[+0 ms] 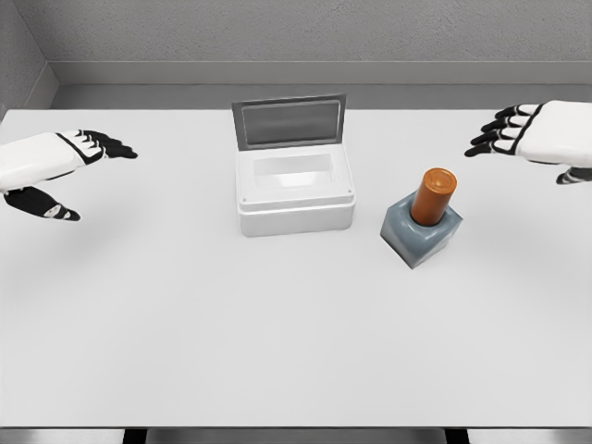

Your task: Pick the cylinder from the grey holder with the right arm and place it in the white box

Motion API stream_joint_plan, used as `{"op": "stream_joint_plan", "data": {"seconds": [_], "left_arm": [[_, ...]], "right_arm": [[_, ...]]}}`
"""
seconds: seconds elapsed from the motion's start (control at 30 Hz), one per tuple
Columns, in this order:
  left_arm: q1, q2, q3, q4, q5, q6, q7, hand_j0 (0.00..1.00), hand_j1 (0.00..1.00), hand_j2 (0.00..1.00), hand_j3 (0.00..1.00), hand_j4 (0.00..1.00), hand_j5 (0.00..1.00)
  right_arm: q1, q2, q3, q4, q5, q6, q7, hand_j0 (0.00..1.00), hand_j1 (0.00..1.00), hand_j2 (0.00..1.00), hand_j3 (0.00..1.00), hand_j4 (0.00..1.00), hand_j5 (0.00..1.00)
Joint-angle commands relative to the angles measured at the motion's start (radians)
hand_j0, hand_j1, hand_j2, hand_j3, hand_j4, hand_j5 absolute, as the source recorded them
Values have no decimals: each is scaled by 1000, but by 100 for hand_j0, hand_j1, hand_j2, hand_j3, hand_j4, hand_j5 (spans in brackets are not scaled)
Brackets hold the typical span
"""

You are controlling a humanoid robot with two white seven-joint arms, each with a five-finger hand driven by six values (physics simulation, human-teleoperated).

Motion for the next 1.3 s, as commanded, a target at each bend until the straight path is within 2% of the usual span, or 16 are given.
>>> {"op": "stream_joint_plan", "data": {"seconds": [0.0,0.07,0.13,0.17,0.2,0.23,0.27,0.3,0.33,0.37,0.43,0.47,0.57,0.67,0.97,1.27], "left_arm": [[0,2,1,2,7,2,-1,100,100,100,100,100,100],[0,5,-4,-8,7,2,-8,100,100,100,100,100,100],[0,0,-12,46,41,2,-1,100,100,100,100,100,100],[-8,-23,-41,120,130,2,0,100,100,100,100,100,100],[-43,-29,-105,123,196,2,-1,100,100,100,100,100,100],[-81,-29,-205,124,326,2,-6,100,100,100,100,100,100],[-104,-29,-260,121,414,2,-15,100,100,100,100,100,100],[-109,-32,-260,118,453,2,-40,100,100,100,100,100,100],[-109,-52,-256,120,521,2,-159,100,100,100,100,100,100],[-110,-124,-246,153,616,2,-253,100,100,100,100,100,100],[-117,-210,-156,201,700,40,-253,100,100,100,100,100,100],[-115,-213,-116,242,737,117,-253,100,100,100,100,100,100],[-117,-222,-92,360,911,122,-253,100,100,100,100,100,100],[-100,-270,-92,362,898,120,-253,100,100,100,100,100,100],[-75,-273,-79,367,819,96,-253,100,100,100,100,100,100],[-61,-282,-50,359,812,94,-253,100,100,100,100,100,100]], "right_arm": [[-2,2,0,-3,-2,2,0,100,100,100,100,100,100],[-8,-7,-17,-2,-11,2,0,100,100,100,100,100,100],[-12,2,-17,29,-15,2,0,100,100,100,100,100,100],[-18,4,-11,29,-17,2,0,100,100,100,100,100,100],[-18,25,7,29,-15,2,0,100,100,100,100,100,100],[-21,41,49,29,-12,2,0,100,100,100,100,100,100],[-34,76,78,29,0,2,0,100,100,100,100,100,100],[-43,107,89,28,21,2,0,100,100,100,100,100,100],[-48,123,93,28,35,2,0,100,100,100,100,100,100],[-48,131,96,26,35,2,0,100,100,100,100,100,100],[-61,134,102,17,37,2,0,100,100,100,100,100,100],[-63,134,102,5,37,2,0,100,100,100,100,100,100],[-80,133,101,-32,37,2,0,100,100,100,100,100,100],[-80,133,124,-55,38,2,0,100,100,100,100,100,100],[-83,166,182,-54,40,2,0,100,100,100,100,100,100],[-86,189,194,-14,46,2,0,100,100,100,100,100,100]]}}
